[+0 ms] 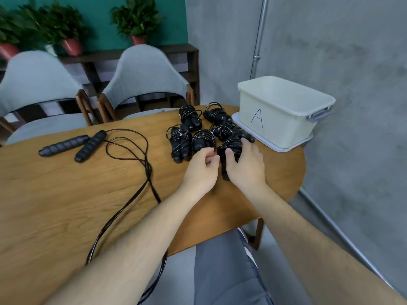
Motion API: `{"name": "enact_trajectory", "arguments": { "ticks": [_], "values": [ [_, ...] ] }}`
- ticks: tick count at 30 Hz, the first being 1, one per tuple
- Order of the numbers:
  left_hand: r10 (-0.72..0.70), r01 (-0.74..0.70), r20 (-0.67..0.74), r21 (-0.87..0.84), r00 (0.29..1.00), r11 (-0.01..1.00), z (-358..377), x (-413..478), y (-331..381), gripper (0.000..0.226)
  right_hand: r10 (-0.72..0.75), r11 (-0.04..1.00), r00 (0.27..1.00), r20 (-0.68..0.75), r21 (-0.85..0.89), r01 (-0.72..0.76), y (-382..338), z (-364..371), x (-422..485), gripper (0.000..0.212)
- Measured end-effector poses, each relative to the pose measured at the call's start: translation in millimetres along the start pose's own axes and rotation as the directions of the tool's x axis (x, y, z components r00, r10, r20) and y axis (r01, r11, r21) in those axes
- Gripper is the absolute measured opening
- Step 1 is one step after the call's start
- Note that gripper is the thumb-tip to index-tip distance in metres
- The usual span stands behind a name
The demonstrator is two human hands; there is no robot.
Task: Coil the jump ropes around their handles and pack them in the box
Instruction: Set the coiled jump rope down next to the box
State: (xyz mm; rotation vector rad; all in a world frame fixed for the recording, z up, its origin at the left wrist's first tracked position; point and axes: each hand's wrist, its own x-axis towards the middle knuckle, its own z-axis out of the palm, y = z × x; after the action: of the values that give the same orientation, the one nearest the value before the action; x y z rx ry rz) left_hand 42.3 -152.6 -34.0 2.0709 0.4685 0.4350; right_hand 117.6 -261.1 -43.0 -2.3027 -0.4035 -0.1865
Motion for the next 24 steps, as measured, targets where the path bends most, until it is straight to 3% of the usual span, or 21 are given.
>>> {"name": "enact_trajectory", "arguments": {
  "ticks": [5, 8, 13, 21, 24],
  "values": [
    [0.009, -0.008, -0.032, 0.044, 0.999, 0.999, -58.7, -30.4, -15.3, 0.022, -0.214, 0.976, 0.961, -0.176, 0.005, 0.219, -15.7, -6.2, -21.6, 0.044],
    [0.009, 0.004, -0.072, 0.173, 0.997, 0.985, -100.3, -56.8, -39.9, 0.017, -0.428, 0.897, 0.887, -0.172, 0.039, 0.440, -39.4, 3.8, -51.1, 0.029],
    [0.124, -0.044, -0.172, 0.407, 0.977, 0.912, -144.6, -94.7, -73.9, 0.018, -0.593, 0.801, 0.803, 0.050, 0.141, 0.582, -85.6, 53.7, -85.5, 0.029],
    [0.122, 0.007, -0.310, 0.385, 0.943, 0.923, -212.2, -92.6, -130.0, 0.023, -0.634, 0.765, 0.694, 0.341, 0.151, 0.625, -170.5, 126.5, -90.8, 0.039],
    [0.068, 0.088, -0.375, 0.383, 0.924, 0.919, -244.8, -77.1, -164.0, 0.028, -0.600, 0.769, 0.657, 0.456, 0.103, 0.631, -194.1, 157.3, -81.7, 0.046]
  ]
}}
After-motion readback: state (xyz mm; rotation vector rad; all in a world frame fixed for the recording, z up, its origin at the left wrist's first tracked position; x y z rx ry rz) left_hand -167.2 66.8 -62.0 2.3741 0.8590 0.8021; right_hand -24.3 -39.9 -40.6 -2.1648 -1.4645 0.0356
